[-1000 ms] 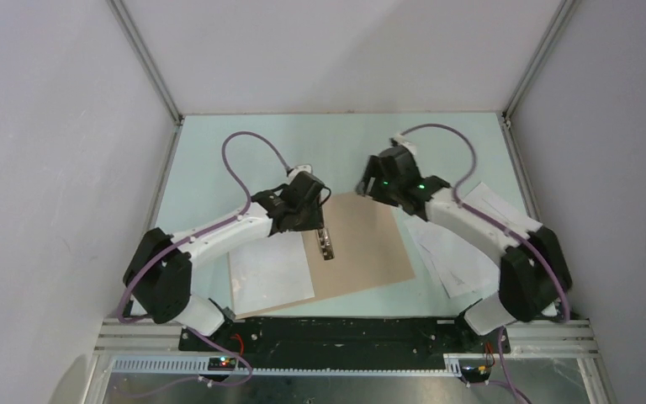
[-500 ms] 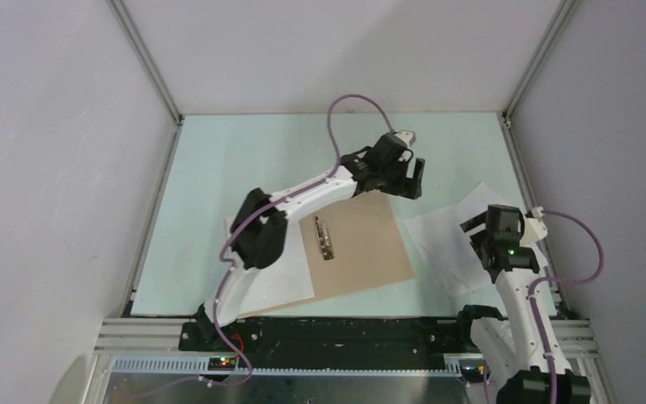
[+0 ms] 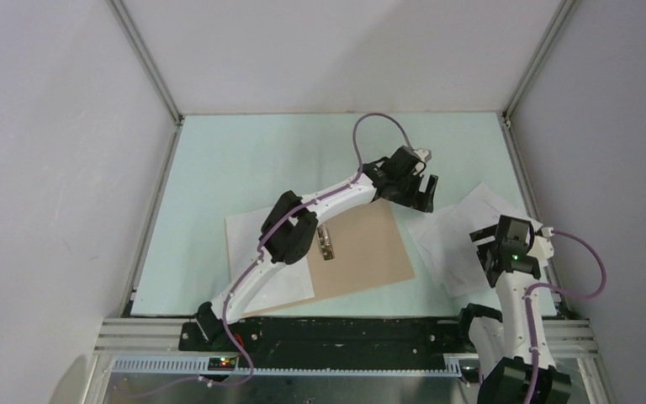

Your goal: Put the files into the folder

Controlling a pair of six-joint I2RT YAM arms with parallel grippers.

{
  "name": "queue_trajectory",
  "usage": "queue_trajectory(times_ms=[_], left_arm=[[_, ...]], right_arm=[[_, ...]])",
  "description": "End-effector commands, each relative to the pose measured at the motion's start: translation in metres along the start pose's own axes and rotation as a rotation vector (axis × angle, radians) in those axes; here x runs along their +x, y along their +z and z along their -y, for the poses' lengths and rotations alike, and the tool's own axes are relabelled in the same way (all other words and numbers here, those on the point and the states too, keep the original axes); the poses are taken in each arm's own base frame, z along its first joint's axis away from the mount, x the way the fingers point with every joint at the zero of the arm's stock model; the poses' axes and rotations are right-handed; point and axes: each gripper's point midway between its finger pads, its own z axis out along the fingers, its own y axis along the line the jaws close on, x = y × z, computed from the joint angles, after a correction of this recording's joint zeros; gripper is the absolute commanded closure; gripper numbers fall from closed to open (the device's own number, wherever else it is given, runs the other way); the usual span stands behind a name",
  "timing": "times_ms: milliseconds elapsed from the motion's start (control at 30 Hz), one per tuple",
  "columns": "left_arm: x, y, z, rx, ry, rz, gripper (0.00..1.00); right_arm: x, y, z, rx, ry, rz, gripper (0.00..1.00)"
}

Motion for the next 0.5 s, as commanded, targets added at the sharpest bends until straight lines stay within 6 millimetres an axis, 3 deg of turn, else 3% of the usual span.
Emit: queue_trajectory(times_ms=[0,200,333,467], left_arm=[[0.002,0.008,0.031,0.070,0.016,0.006,0.03],[0.015,0.020,0.034,0.054,0.003,-0.012,0.03],[0.019,0.024,0.031,0.037,-0.016,-0.016,0.03],[0.023,0.027,0.030,0.003,-0.044,-0.008,0.03]], right_arm=[[-0.005,-0.006,0.025,0.099,0.076,0.002,0.01],[0.001,-0.011,0.056,0.214,0.158,-0.055,0.01],[-0.002,-0.014,0.061,0.214,0.209,-0.049,0.00],[0.008,-0.006,0.056,0.197,0.254,-0.108,0.00]])
